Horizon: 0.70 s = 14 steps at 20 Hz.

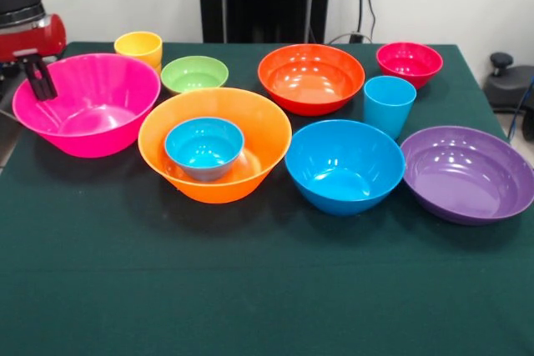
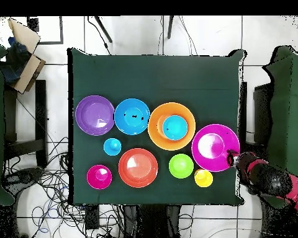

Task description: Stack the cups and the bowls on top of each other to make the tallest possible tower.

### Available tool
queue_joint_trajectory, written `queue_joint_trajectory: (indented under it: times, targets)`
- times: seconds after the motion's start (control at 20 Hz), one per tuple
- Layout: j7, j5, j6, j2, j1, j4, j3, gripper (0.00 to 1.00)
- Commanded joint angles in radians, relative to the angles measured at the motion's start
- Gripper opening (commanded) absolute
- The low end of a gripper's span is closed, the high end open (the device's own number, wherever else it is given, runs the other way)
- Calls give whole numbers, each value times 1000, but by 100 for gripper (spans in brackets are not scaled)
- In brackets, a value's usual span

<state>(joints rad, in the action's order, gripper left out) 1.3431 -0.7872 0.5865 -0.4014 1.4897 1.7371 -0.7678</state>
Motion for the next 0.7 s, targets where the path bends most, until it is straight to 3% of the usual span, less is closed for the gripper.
queue_joint_trajectory:
  times: [0.05, 0.25, 0.35, 0.7]
  targets:
    - [-253, -72, 97, -47, -53, -48, 9, 0]
    - [-33, -86, -4, -203, -109, 84, 58, 0]
    - [18, -83, -23, -246, -131, 123, 73, 0]
    - [48, -53, -37, -292, -161, 170, 93, 0]
